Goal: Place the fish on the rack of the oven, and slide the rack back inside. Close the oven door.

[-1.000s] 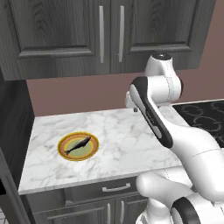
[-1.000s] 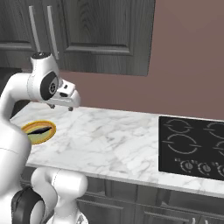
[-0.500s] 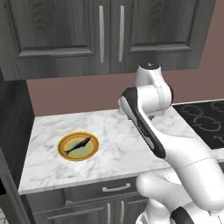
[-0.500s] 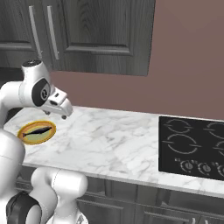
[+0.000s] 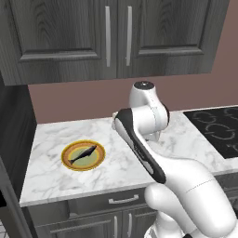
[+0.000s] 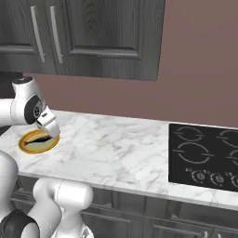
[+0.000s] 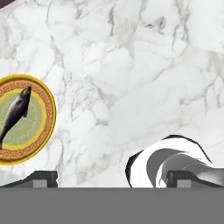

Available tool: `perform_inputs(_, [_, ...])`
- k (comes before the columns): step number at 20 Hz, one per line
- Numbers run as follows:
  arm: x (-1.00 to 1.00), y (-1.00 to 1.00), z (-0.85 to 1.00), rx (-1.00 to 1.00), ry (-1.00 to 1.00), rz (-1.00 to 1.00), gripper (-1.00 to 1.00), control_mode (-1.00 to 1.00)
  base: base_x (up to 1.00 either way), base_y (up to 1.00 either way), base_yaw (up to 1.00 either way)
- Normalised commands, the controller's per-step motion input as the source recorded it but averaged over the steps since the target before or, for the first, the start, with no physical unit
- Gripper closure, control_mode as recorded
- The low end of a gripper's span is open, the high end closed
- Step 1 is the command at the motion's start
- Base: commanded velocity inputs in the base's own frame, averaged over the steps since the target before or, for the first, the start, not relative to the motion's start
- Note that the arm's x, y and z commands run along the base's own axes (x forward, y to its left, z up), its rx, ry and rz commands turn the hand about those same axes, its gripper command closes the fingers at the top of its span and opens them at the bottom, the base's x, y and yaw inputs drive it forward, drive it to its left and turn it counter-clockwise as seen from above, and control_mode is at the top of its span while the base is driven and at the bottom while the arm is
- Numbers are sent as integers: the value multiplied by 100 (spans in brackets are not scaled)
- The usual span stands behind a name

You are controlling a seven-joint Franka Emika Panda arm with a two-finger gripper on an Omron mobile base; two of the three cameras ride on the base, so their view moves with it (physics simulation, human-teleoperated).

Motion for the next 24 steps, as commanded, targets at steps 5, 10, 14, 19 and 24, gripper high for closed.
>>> perform_inputs(5, [0,46,-24,19,2,-18,-100,-100,0,0,0])
perform_inputs(10, [6,41,-23,10,16,-7,-100,-100,0,0,0])
perform_inputs(14, [29,37,-18,0,20,-1,-100,-100,0,0,0])
perform_inputs(19, [42,25,-4,-6,22,-5,-100,-100,0,0,0])
perform_inputs(24, [32,12,-6,-11,5,-10,-100,-100,0,0,0])
